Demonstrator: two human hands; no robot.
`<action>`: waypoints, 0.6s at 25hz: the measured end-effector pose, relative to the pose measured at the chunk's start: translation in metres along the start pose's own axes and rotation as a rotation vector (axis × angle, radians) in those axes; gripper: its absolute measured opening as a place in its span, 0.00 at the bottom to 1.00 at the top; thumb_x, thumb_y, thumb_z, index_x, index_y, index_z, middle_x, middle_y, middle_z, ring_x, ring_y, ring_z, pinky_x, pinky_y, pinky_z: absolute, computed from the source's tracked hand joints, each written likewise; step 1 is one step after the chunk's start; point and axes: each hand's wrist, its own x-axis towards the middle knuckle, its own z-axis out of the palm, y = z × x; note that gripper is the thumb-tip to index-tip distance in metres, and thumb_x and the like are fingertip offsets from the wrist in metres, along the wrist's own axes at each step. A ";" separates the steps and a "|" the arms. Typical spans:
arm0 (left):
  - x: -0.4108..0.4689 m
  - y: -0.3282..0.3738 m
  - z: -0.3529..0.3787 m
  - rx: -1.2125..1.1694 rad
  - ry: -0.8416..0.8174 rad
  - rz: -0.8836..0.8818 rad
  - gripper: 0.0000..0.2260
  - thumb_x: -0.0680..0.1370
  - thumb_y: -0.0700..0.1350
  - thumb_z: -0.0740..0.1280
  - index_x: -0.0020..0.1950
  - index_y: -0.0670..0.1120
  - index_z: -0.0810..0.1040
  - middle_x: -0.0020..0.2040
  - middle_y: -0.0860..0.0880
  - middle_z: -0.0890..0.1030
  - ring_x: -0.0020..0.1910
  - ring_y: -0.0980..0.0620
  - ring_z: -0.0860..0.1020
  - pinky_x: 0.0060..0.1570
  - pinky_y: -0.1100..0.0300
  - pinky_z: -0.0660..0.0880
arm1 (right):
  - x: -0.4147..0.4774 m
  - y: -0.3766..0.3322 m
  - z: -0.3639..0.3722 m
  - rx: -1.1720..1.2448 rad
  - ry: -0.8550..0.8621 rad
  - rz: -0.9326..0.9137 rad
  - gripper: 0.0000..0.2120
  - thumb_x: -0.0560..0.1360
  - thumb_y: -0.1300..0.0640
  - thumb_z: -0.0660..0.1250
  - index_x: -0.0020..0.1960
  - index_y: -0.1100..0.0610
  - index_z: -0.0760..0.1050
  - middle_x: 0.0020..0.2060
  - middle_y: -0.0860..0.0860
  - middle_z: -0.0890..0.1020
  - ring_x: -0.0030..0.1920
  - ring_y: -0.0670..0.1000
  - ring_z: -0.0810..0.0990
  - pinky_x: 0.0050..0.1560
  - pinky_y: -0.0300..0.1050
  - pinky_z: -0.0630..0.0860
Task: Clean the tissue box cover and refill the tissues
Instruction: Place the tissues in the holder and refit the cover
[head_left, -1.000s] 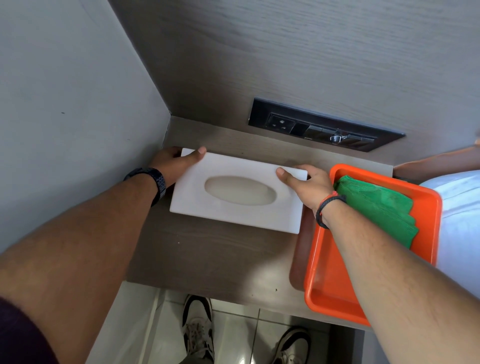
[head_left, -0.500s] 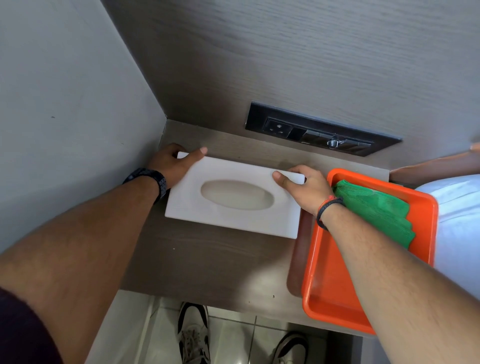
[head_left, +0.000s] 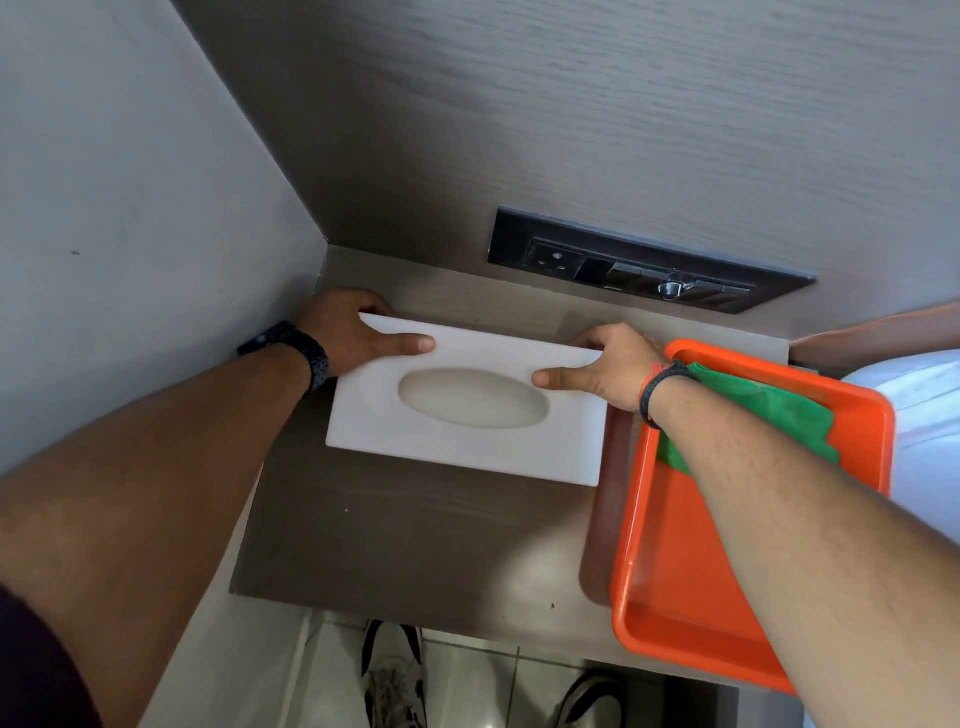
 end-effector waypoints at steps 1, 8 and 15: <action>0.001 0.000 0.000 0.014 -0.012 -0.005 0.34 0.51 0.75 0.68 0.46 0.53 0.79 0.43 0.57 0.79 0.41 0.57 0.76 0.33 0.62 0.71 | 0.002 -0.002 -0.002 -0.008 -0.027 0.002 0.50 0.43 0.23 0.70 0.56 0.54 0.79 0.53 0.49 0.82 0.56 0.53 0.78 0.56 0.50 0.75; 0.004 -0.002 0.000 0.044 -0.053 0.026 0.32 0.52 0.74 0.70 0.42 0.49 0.79 0.49 0.51 0.80 0.48 0.49 0.78 0.44 0.54 0.77 | 0.006 -0.001 0.000 -0.052 -0.068 0.010 0.34 0.47 0.27 0.74 0.40 0.52 0.77 0.43 0.50 0.80 0.46 0.52 0.77 0.37 0.44 0.70; 0.002 -0.009 0.010 0.272 0.185 0.121 0.31 0.55 0.73 0.67 0.48 0.53 0.82 0.71 0.47 0.67 0.68 0.40 0.64 0.68 0.45 0.59 | -0.002 0.004 0.012 0.031 0.110 0.016 0.42 0.48 0.31 0.77 0.55 0.55 0.80 0.54 0.53 0.82 0.57 0.56 0.77 0.49 0.46 0.75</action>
